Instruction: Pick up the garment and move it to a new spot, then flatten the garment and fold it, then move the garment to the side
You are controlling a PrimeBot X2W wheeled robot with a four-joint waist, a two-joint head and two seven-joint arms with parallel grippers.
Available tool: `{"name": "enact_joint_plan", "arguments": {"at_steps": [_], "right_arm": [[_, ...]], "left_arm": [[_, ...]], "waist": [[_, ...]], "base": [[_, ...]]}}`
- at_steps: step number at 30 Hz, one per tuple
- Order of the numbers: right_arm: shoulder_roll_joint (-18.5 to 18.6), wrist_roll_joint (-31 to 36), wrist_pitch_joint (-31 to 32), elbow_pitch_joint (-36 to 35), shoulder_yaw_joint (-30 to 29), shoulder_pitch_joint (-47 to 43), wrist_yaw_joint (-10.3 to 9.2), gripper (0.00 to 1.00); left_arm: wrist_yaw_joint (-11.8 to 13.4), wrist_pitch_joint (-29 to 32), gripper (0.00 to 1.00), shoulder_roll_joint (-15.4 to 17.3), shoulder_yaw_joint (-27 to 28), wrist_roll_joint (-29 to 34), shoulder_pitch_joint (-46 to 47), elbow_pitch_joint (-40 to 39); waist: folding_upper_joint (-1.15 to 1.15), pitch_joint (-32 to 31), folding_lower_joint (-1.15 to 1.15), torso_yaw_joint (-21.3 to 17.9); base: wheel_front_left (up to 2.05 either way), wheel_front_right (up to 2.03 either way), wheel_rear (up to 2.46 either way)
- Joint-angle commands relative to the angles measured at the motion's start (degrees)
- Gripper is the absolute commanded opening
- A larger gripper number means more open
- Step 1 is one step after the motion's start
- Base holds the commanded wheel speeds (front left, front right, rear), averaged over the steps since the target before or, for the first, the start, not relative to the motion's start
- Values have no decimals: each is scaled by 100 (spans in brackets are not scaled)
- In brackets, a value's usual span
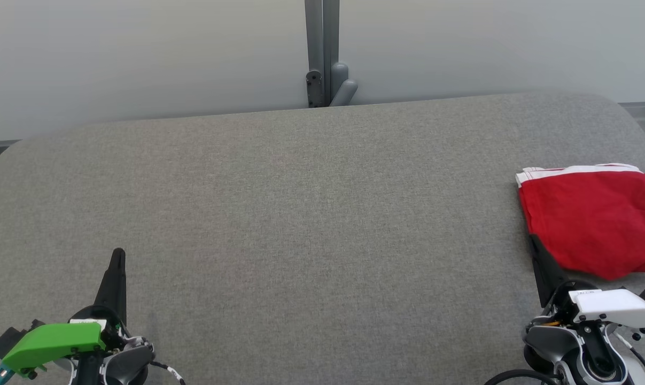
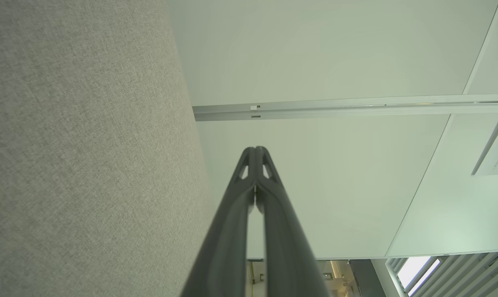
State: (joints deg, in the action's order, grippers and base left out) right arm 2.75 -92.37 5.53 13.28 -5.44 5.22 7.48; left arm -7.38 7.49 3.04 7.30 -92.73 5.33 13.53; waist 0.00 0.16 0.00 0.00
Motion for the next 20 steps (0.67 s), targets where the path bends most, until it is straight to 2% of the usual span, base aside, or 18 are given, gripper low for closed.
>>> {"name": "enact_joint_plan", "arguments": {"at_steps": [1, 20], "right_arm": [[25, -45, 13, -17, 2, 49, 2, 0], [25, -45, 13, -18, 2, 50, 2, 0]], "left_arm": [[-22, 3, 0, 5, 17, 39, 79, 2], [-22, 10, 0, 1, 25, 43, 80, 2]], "waist": [[0, 0, 0, 0], [0, 0, 0, 0]], "base": [[0, 0, 0], [0, 0, 0]]}}
